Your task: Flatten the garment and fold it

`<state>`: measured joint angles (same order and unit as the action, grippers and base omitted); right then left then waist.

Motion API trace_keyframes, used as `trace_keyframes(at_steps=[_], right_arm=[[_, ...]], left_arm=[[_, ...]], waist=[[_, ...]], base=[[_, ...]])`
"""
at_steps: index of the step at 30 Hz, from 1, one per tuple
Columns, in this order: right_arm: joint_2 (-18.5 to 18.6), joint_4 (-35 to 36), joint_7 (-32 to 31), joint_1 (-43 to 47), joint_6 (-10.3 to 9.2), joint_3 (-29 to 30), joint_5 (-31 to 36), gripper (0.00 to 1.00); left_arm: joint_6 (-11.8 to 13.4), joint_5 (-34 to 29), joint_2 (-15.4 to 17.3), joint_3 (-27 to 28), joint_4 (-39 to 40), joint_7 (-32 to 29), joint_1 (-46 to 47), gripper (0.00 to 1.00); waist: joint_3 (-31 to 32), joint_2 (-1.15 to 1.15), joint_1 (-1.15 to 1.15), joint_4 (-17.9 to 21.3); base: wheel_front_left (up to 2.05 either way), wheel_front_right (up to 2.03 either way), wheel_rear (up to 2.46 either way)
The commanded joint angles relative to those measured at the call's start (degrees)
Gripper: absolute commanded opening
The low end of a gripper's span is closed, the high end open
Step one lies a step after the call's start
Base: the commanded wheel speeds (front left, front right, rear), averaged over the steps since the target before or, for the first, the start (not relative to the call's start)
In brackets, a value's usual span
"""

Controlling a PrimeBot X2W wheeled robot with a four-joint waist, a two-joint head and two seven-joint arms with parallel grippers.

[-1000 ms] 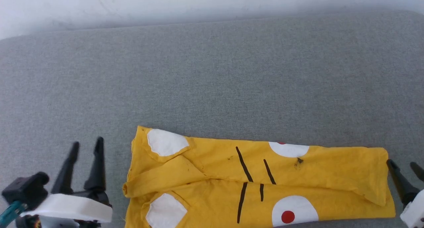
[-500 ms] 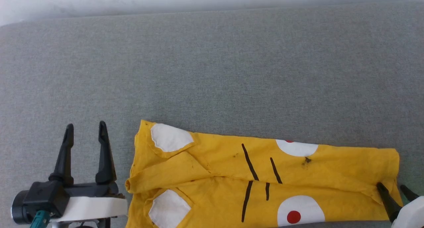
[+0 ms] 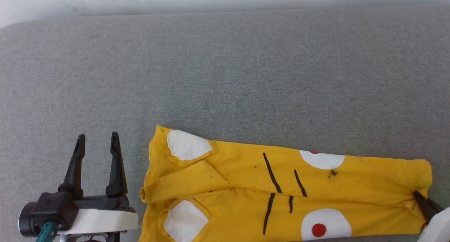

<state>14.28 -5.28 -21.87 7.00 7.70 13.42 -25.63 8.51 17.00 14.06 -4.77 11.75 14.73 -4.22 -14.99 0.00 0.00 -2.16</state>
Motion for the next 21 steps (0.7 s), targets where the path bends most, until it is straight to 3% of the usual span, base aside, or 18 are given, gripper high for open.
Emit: trace_keyframes(at_steps=[1, 7, 10, 15, 21], right_arm=[[1.0, -0.5, 0.3, -1.1, -0.21, 1.4, 0.5, 0.00], [5.7, 0.5, 1.5, -2.1, -0.21, 7.7, 4.7, 0.00], [6.1, 1.0, 1.1, -2.4, -0.21, 8.0, 4.3, 0.00], [4.8, 5.5, -2.3, -0.9, -0.21, 2.9, 1.8, 0.00], [0.5, 15.7, -8.5, 0.7, -0.21, -5.9, -3.2, 0.00]], left_arm=[[-0.6, -0.7, -0.5, 0.6, -0.4, 0.3, 0.9, 1.00], [-1.9, -1.8, -1.5, 0.9, -1.5, 0.3, 0.4, 1.00], [-2.6, -2.2, -2.0, 0.8, -2.1, 0.3, 0.1, 1.00], [-3.5, -2.2, -2.9, 1.0, -3.1, 0.3, -0.4, 1.00], [-4.5, -2.3, -3.9, 1.3, -4.0, 0.3, -0.5, 1.00]], waist=[[0.3, 0.00, 0.00, 0.2], [1.4, 0.00, 0.00, 0.2], [2.0, 0.00, 0.00, 0.1], [2.8, 0.00, 0.00, -0.2], [3.5, 0.00, 0.00, -0.5]], base=[[0.00, 0.00, 0.00], [0.00, 0.00, 0.00], [0.00, 0.00, 0.00], [0.00, 0.00, 0.00], [0.00, 0.00, 0.00]])
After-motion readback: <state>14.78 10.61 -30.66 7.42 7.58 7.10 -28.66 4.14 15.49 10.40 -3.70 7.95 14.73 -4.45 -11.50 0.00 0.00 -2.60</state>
